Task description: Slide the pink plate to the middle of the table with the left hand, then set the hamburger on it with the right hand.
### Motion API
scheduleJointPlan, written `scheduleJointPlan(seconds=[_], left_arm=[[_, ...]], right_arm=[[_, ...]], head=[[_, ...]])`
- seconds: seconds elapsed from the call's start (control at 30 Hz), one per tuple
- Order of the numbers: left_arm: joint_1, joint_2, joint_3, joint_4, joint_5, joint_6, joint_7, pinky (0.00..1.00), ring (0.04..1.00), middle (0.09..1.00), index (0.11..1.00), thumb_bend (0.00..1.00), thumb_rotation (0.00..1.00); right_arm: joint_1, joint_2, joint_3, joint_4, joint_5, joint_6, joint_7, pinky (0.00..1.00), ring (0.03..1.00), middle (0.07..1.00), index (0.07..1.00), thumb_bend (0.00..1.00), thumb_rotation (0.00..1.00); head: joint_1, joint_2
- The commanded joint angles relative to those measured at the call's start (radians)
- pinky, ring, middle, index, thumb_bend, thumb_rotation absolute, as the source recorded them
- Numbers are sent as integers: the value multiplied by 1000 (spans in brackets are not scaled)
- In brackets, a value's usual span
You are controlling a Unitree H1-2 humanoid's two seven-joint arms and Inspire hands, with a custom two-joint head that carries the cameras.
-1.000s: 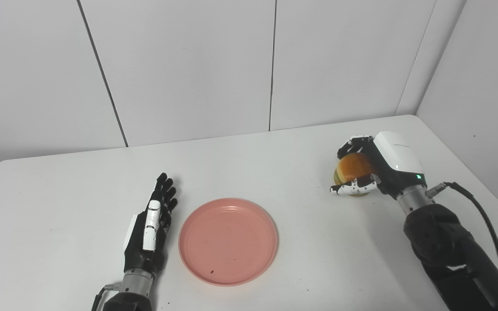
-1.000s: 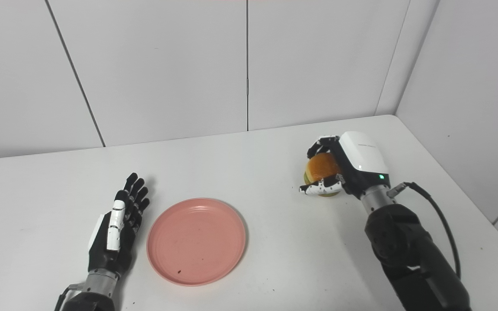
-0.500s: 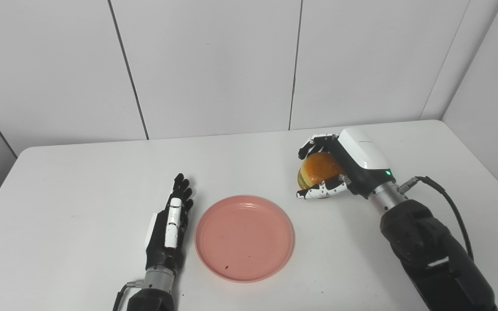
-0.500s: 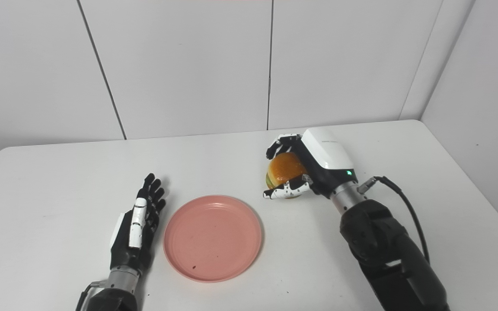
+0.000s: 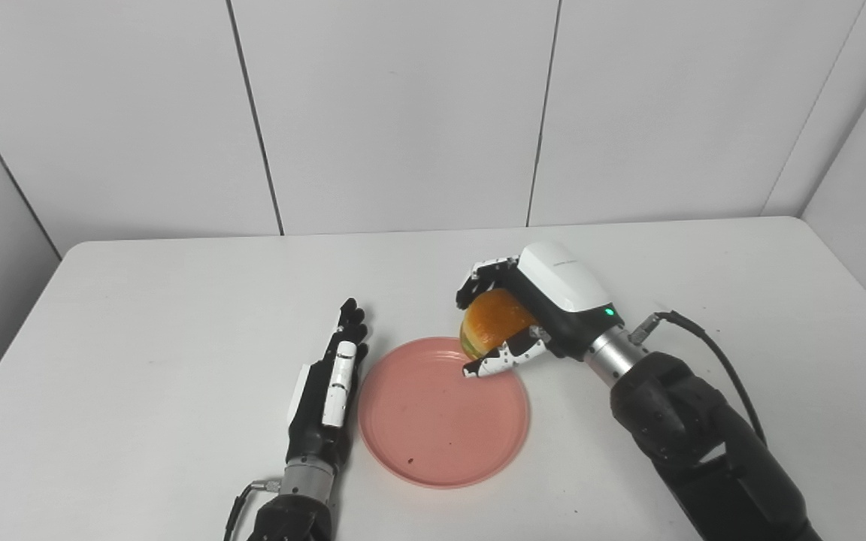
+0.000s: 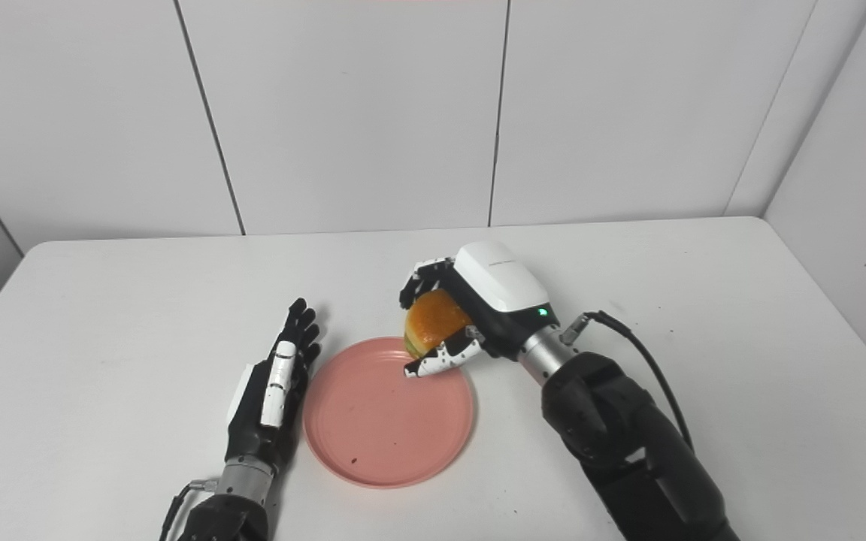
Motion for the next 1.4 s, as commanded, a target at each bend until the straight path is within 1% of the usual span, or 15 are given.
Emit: scheduleJointPlan(seconds=[0.0, 0.13, 0.33, 0.4, 0.47, 0.67, 0.83, 0.87, 0.93, 1.03, 1.1, 1.17, 1.2, 1.27, 1.37], left_arm=[[61, -8, -5, 62, -1, 1, 1, 1000, 1000, 1000, 1000, 569, 1000], [61, -9, -6, 63, 1, -1, 4, 1000, 1000, 1000, 1000, 573, 1000], [59, -16, -4, 70, -4, -7, 3, 1000, 1000, 1000, 1000, 584, 1000], [60, -15, -6, 69, 4, -3, 7, 1000, 1000, 1000, 1000, 587, 1000], [61, -16, -8, 66, 8, 0, 11, 1000, 1000, 1000, 1000, 595, 1000], [63, -23, -6, 61, 5, -4, 12, 1000, 1000, 1000, 1000, 581, 1000], [65, -26, -8, 58, 15, -1, 21, 1000, 1000, 1000, 1000, 587, 1000], [65, -27, -8, 57, 15, 1, 23, 1000, 1000, 1000, 1000, 590, 1000], [65, -27, -8, 55, 16, 4, 24, 1000, 1000, 1000, 1000, 588, 1000], [63, -26, -7, 60, 9, -4, 17, 1000, 1000, 1000, 1000, 580, 1000], [62, -24, -7, 60, 4, -4, 12, 1000, 1000, 1000, 1000, 570, 1000], [60, -21, -8, 55, 8, 2, 13, 1000, 1000, 1000, 1000, 581, 1000], [60, -19, -9, 54, 12, 4, 14, 1000, 1000, 1000, 1000, 579, 1000], [60, -18, -11, 52, 16, 5, 16, 1000, 1000, 1000, 1000, 585, 1000], [62, -18, -8, 47, 12, 6, 17, 1000, 1000, 1000, 1000, 586, 1000]], right_arm=[[-55, 17, 10, -11, -9, -35, 5, 177, 241, 469, 482, 522, 0], [-67, 43, 38, 10, -15, -26, 36, 153, 215, 469, 480, 523, 0], [-71, 69, 77, 76, -37, -69, 25, 162, 228, 470, 483, 522, 0], [-69, 76, 84, 90, -38, -66, 33, 176, 241, 470, 483, 522, 0], [-65, 82, 93, 104, -43, -64, 38, 243, 273, 471, 483, 522, 0], [-61, 80, 128, 138, -67, -73, 60, 255, 288, 471, 482, 522, 0], [-45, 78, 134, 154, -77, -76, 57, 215, 283, 472, 483, 523, 0], [-40, 77, 134, 157, -79, -79, 50, 211, 281, 433, 496, 518, 0], [-33, 74, 135, 156, -81, -90, 39, 219, 289, 405, 508, 513, 0], [-25, 66, 131, 147, -71, -110, 30, 247, 317, 404, 516, 512, 0], [-18, 59, 123, 135, -54, -116, 40, 337, 423, 449, 517, 515, 1], [-10, 50, 118, 114, -45, -109, 58, 511, 597, 629, 501, 503, 125], [-5, 44, 116, 103, -42, -109, 65, 573, 650, 677, 600, 532, 275], [5, 34, 109, 81, -31, -113, 73, 658, 714, 735, 717, 599, 483], [15, 15, 99, 40, -16, -107, 97, 765, 804, 824, 843, 696, 708]], head=[[3, 1], [7, 1], [20, -3], [20, -3], [23, -3], [21, -6], [23, -5], [23, -5], [23, -5], [23, -5], [23, -5], [20, 2], [20, 2], [19, 5], [17, 7]])
